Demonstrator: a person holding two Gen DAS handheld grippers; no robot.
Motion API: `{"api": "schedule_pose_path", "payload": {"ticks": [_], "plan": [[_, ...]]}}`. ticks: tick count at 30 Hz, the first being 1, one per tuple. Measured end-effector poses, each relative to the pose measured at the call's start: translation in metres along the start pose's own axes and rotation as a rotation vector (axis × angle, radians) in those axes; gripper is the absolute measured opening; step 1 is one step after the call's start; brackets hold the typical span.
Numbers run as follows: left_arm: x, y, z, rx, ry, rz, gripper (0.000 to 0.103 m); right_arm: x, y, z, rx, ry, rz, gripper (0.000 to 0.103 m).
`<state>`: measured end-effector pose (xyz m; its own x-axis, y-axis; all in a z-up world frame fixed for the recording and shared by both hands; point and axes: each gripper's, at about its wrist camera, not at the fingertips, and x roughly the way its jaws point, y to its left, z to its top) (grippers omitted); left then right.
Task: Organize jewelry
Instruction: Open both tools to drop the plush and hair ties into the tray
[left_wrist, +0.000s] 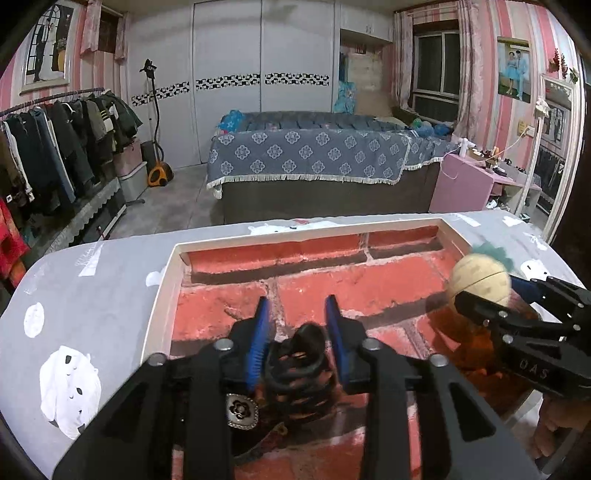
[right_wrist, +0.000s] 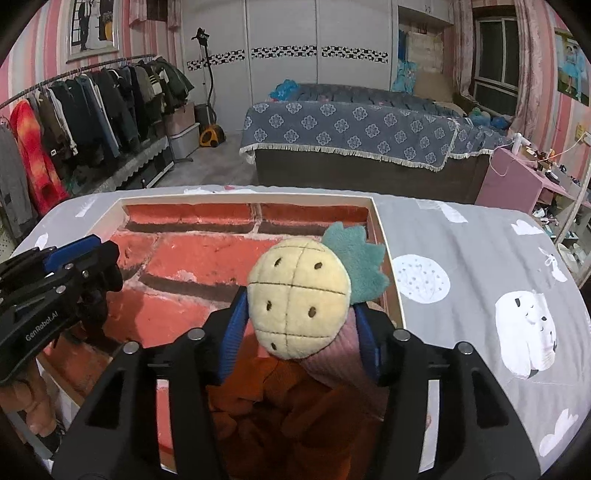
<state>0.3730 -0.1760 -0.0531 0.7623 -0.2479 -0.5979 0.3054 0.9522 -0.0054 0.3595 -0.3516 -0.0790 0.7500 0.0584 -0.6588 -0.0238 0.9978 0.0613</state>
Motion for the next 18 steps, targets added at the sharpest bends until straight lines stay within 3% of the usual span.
{"api": "schedule_pose_path", "payload": {"ticks": [2,8,12,18], "plan": [[-0.003,0.003,0.001,-0.022,-0.018,0.006,0.063,-0.006,-0.003,0.001,0.008,-0.015,0.019,0.067],[-0.038,0.019,0.012,-0.065,-0.059,0.002,0.065,-0.056,-0.018,0.012,0.051,-0.113,0.024,0.075],[-0.089,0.039,0.014,-0.080,-0.089,0.017,0.067,-0.108,-0.025,0.014,0.070,-0.183,0.023,0.076],[-0.181,0.085,-0.030,-0.127,-0.147,0.095,0.077,-0.191,-0.021,-0.023,0.043,-0.273,0.019,0.079]]}}
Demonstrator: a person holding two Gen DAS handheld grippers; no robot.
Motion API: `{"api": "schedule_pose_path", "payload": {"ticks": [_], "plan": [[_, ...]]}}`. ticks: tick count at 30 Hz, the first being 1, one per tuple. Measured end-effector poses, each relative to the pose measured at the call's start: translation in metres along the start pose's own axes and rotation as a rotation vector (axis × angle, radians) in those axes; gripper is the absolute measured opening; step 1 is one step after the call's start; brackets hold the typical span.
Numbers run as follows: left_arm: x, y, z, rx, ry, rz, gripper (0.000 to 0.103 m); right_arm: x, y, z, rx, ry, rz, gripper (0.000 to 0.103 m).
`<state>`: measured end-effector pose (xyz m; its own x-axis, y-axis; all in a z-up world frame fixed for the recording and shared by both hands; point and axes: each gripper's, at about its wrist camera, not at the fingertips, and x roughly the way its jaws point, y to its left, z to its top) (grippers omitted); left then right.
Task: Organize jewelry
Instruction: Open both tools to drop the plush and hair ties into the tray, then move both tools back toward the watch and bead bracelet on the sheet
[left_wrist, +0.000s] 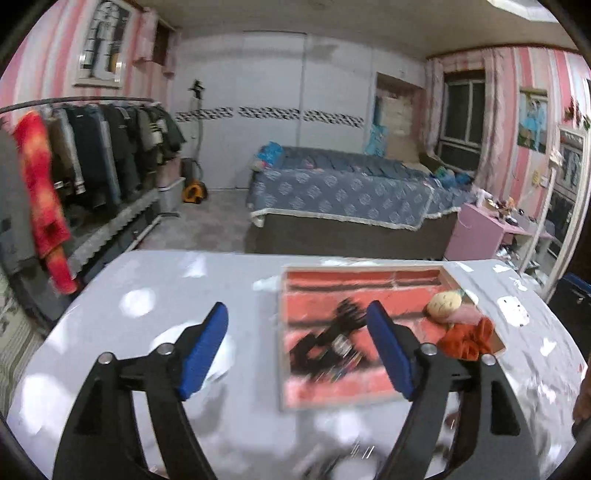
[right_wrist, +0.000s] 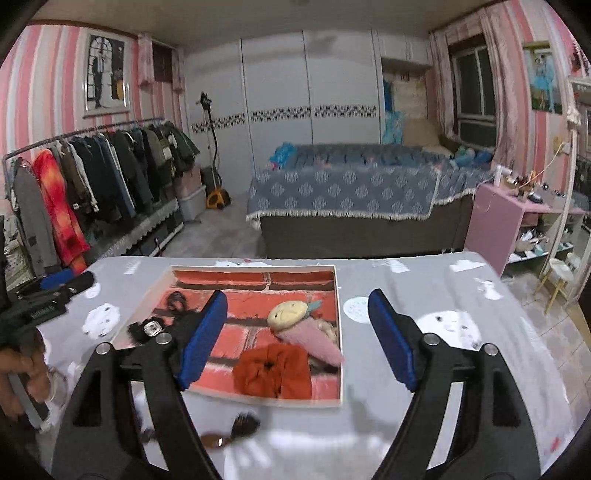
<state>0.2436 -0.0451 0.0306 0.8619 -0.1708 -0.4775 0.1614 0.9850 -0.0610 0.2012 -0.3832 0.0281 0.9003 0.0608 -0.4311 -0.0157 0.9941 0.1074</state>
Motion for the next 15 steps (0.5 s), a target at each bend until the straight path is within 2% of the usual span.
{"api": "schedule_pose_path", "payload": {"ticks": [5,8,11,15], "plan": [[-0.072,0.033,-0.065,0.004,-0.069,0.120,0.079,-0.068,0.002,-0.055,0.016,-0.050,0.008,0.082],[-0.100,0.036,-0.100,0.030,-0.108,0.158,0.079,-0.088,0.009,-0.088,-0.001,-0.058,-0.011,0.085],[-0.111,0.034,-0.121,0.063,-0.126,0.186,0.079,-0.099,0.010,-0.116,0.007,-0.054,-0.031,0.090],[-0.111,0.038,-0.135,0.017,-0.115,0.160,0.079,-0.100,0.012,-0.132,0.027,-0.032,-0.042,0.090]]}}
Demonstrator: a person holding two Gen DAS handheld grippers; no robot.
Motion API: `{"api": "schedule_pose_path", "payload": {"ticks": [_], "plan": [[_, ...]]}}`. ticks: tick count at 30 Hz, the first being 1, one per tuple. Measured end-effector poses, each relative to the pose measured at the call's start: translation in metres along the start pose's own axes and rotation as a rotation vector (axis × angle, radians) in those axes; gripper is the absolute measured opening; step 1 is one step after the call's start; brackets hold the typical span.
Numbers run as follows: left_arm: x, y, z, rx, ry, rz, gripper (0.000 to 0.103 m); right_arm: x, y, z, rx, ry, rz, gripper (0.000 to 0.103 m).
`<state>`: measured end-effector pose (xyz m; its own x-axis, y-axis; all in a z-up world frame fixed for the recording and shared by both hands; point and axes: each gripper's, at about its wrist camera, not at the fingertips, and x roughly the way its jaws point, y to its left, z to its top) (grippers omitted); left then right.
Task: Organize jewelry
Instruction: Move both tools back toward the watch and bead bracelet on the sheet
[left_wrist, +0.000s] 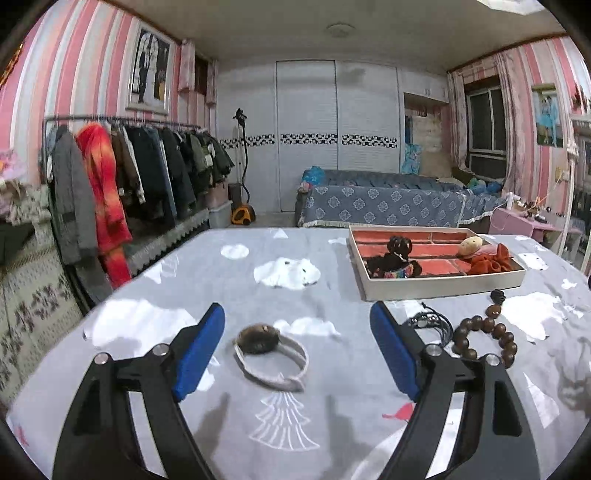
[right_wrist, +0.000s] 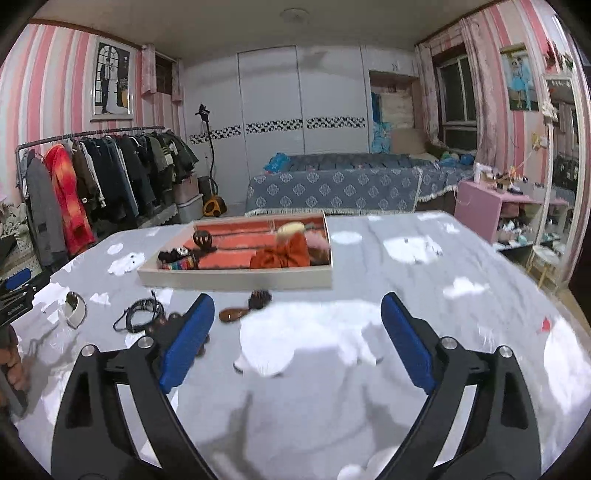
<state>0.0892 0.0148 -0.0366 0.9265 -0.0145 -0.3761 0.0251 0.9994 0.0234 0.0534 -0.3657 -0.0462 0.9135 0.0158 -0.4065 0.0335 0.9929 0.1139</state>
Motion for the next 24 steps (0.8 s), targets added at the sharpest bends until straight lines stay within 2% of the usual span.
{"api": "schedule_pose_path", "payload": {"ticks": [4,7,24], "plan": [[0.000,0.001,-0.002,-0.012,0.001,-0.022,0.082,0.003,0.008,-0.014,-0.004,0.022,-0.015,0.090],[0.001,0.003,-0.002,-0.028,0.011,-0.023,0.084,-0.001,0.009,-0.015,-0.002,0.001,-0.028,0.090],[0.006,0.015,-0.003,-0.073,0.054,-0.005,0.086,0.006,0.014,-0.016,-0.029,0.044,-0.017,0.093]]}}
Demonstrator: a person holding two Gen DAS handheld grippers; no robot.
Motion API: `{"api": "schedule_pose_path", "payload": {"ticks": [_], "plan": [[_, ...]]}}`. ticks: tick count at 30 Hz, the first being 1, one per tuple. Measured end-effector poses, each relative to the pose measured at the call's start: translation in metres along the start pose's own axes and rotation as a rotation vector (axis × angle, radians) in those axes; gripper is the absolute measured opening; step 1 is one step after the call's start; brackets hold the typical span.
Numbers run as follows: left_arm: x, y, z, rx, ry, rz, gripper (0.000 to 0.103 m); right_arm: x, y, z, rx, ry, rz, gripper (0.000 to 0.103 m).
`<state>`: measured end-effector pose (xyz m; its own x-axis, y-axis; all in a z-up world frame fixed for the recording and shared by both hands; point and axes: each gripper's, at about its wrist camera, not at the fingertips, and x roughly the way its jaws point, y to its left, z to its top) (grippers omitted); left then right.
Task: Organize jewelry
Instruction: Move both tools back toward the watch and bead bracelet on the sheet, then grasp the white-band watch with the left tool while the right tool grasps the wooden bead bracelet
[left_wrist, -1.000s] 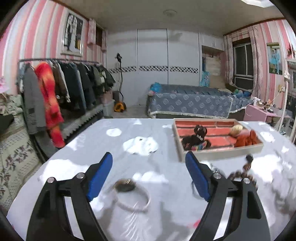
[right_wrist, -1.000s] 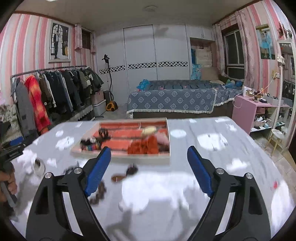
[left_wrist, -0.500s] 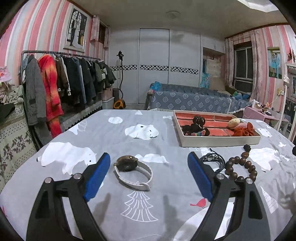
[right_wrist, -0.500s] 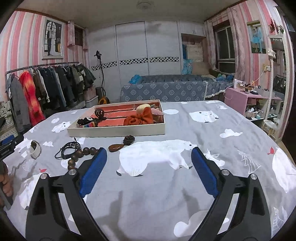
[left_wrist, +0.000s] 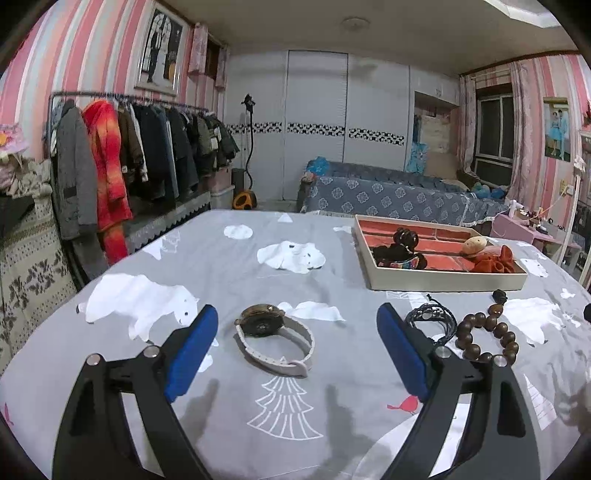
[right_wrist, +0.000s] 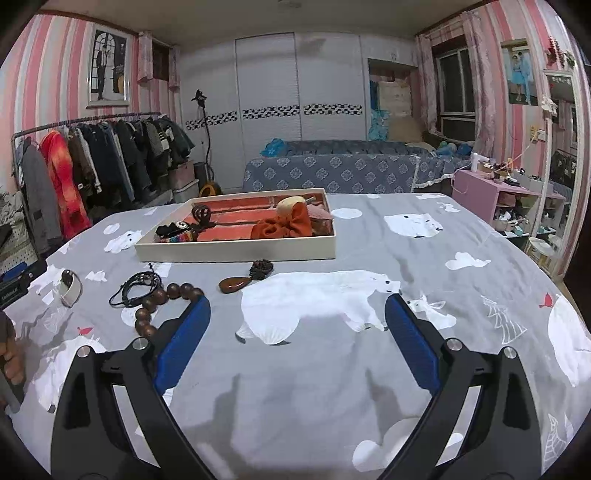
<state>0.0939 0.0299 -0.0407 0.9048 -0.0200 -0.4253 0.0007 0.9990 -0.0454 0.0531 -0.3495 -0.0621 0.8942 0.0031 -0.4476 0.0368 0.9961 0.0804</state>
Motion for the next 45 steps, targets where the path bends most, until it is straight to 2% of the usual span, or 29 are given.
{"api": "schedule_pose_path", "payload": {"ticks": [7,16,19,21,28,31,36,39,40,43,44,45], "plan": [[0.008,0.037,0.004,-0.041,0.053,0.062,0.086,0.000,0.004,0.000,0.008,0.009,0.009,0.093],[0.009,0.053,0.006,0.008,0.071,0.048,0.086,0.001,0.023,0.003,0.009,0.024,0.025,0.093],[0.021,0.055,0.005,0.048,0.131,0.052,0.086,0.004,0.037,0.004,0.003,0.040,0.027,0.093],[0.034,0.057,0.003,0.057,0.194,0.029,0.086,0.008,0.045,0.006,-0.005,0.056,0.024,0.093],[0.074,0.052,0.000,0.116,0.335,0.036,0.086,0.057,0.074,0.011,-0.060,0.186,0.006,0.093],[0.091,0.054,-0.001,0.108,0.384,0.039,0.086,0.088,0.081,0.011,-0.058,0.277,0.018,0.082],[0.127,0.057,-0.001,0.080,0.488,0.001,0.085,0.129,0.093,0.012,-0.088,0.383,-0.006,0.062],[0.137,0.053,0.002,0.095,0.484,-0.005,0.081,0.147,0.098,0.012,-0.100,0.436,0.008,0.051],[0.139,0.052,0.003,0.095,0.483,-0.012,0.076,0.152,0.102,0.011,-0.111,0.452,0.009,0.051],[0.142,0.046,0.006,0.118,0.469,-0.028,0.060,0.161,0.107,0.015,-0.123,0.452,0.015,0.040],[0.142,0.043,0.006,0.126,0.464,-0.036,0.053,0.164,0.108,0.016,-0.127,0.452,0.022,0.034],[0.142,0.040,0.006,0.141,0.458,-0.035,0.051,0.165,0.110,0.017,-0.130,0.452,0.025,0.029]]}}
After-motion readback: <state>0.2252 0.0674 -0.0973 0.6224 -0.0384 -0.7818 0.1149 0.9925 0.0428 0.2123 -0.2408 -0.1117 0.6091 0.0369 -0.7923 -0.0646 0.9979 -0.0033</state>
